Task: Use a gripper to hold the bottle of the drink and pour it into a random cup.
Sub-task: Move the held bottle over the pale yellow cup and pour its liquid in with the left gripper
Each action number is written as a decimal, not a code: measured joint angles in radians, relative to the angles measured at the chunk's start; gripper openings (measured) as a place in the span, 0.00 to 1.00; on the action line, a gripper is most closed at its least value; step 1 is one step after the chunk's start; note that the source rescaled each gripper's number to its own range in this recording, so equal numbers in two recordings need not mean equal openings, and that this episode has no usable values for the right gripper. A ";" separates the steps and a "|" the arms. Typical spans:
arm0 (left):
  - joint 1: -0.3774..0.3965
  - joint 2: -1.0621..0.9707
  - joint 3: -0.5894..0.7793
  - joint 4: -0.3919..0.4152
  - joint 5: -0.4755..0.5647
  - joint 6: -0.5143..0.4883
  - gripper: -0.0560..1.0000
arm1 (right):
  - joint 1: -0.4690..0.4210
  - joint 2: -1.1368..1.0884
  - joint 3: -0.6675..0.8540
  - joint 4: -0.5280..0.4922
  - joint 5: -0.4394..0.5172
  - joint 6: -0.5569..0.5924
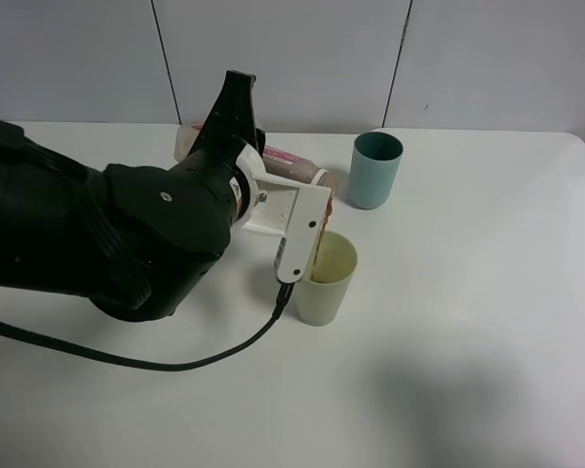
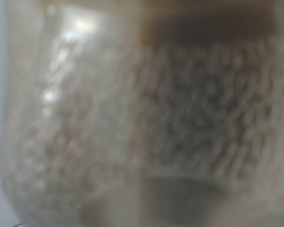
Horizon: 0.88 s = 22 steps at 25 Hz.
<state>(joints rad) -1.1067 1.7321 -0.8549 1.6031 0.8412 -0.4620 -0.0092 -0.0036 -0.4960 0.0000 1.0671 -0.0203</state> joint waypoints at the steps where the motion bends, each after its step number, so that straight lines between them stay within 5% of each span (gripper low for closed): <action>1: 0.000 0.000 0.000 0.001 0.005 0.000 0.05 | 0.000 0.000 0.000 0.000 0.000 0.000; 22: 0.000 0.000 0.000 0.018 0.042 0.000 0.05 | 0.000 0.000 0.000 0.000 0.000 0.000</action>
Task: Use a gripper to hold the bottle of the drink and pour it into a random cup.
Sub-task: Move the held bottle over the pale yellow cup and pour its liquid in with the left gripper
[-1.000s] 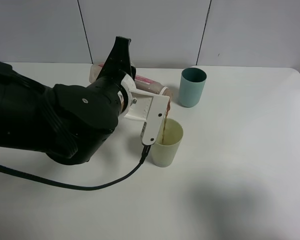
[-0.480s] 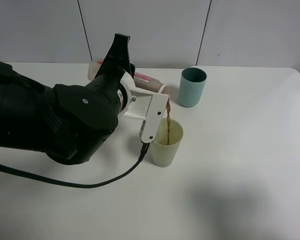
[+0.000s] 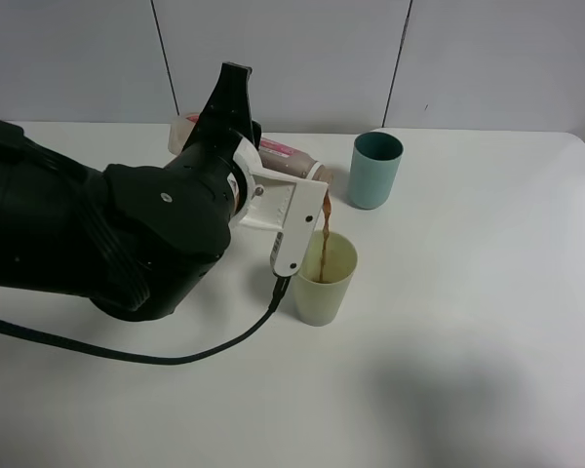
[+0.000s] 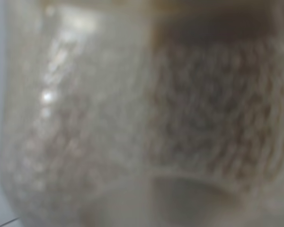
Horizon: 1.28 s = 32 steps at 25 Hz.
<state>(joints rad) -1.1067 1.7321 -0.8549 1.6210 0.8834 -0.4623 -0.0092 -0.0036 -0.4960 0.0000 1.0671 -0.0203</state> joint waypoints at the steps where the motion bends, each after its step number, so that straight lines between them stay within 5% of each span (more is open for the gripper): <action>1: 0.000 0.000 0.000 0.000 0.001 0.000 0.05 | 0.000 0.000 0.000 0.000 0.000 0.000; 32: -0.071 0.000 0.000 -0.016 0.058 -0.056 0.05 | 0.000 0.000 0.000 0.000 0.000 0.000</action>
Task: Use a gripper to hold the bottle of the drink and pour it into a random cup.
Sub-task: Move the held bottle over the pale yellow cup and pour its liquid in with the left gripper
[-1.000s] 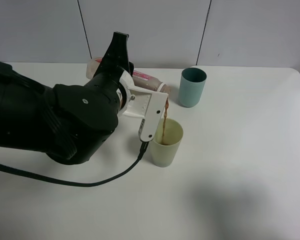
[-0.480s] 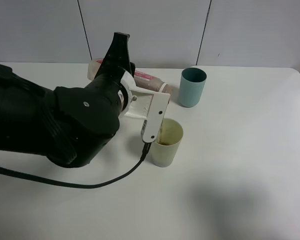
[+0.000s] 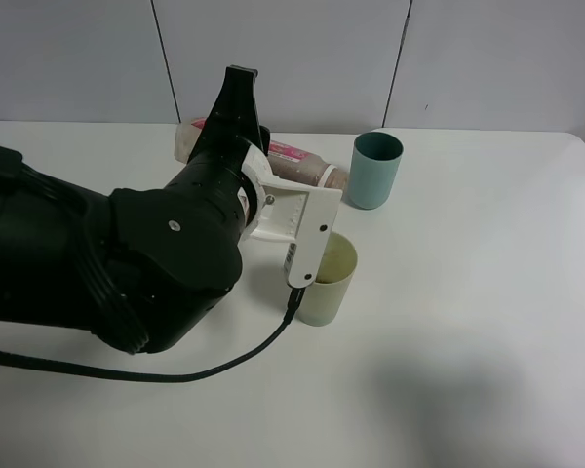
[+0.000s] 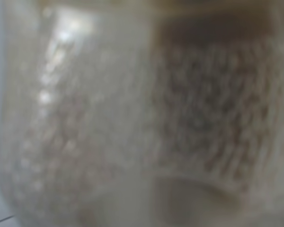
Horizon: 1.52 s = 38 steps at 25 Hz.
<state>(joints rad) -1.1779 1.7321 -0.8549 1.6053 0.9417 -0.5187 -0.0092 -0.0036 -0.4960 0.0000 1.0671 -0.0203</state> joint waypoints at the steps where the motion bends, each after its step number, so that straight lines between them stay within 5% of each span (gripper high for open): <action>1: 0.000 0.000 0.000 0.000 0.001 -0.001 0.05 | 0.000 0.000 0.000 0.000 0.000 0.000; 38: 0.000 0.000 0.000 0.045 0.026 0.015 0.05 | 0.000 0.000 0.000 0.000 0.000 0.000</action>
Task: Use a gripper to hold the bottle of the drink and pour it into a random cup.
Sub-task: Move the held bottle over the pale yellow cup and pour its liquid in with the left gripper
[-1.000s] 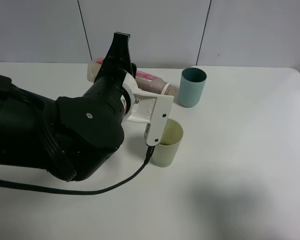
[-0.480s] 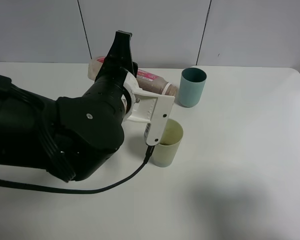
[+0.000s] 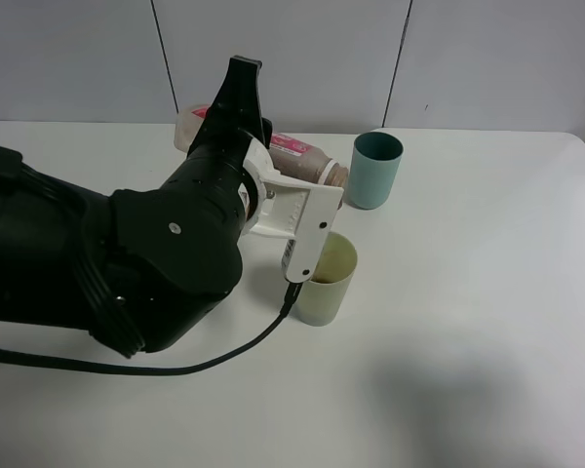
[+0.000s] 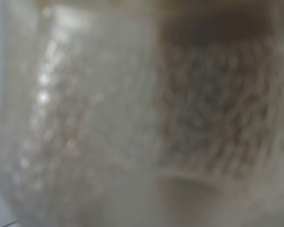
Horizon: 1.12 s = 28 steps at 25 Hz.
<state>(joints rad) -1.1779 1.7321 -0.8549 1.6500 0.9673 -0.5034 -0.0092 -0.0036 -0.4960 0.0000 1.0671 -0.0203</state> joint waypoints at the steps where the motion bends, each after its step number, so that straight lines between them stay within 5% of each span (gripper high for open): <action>1: 0.000 0.000 0.000 0.001 0.000 0.001 0.05 | 0.000 0.000 0.000 0.000 0.000 0.000; 28: 0.000 0.000 0.000 0.017 0.029 0.072 0.05 | 0.000 0.000 0.000 0.000 0.000 0.000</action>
<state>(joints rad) -1.1779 1.7321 -0.8549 1.6666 0.9966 -0.4318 -0.0092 -0.0036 -0.4960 0.0000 1.0671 -0.0203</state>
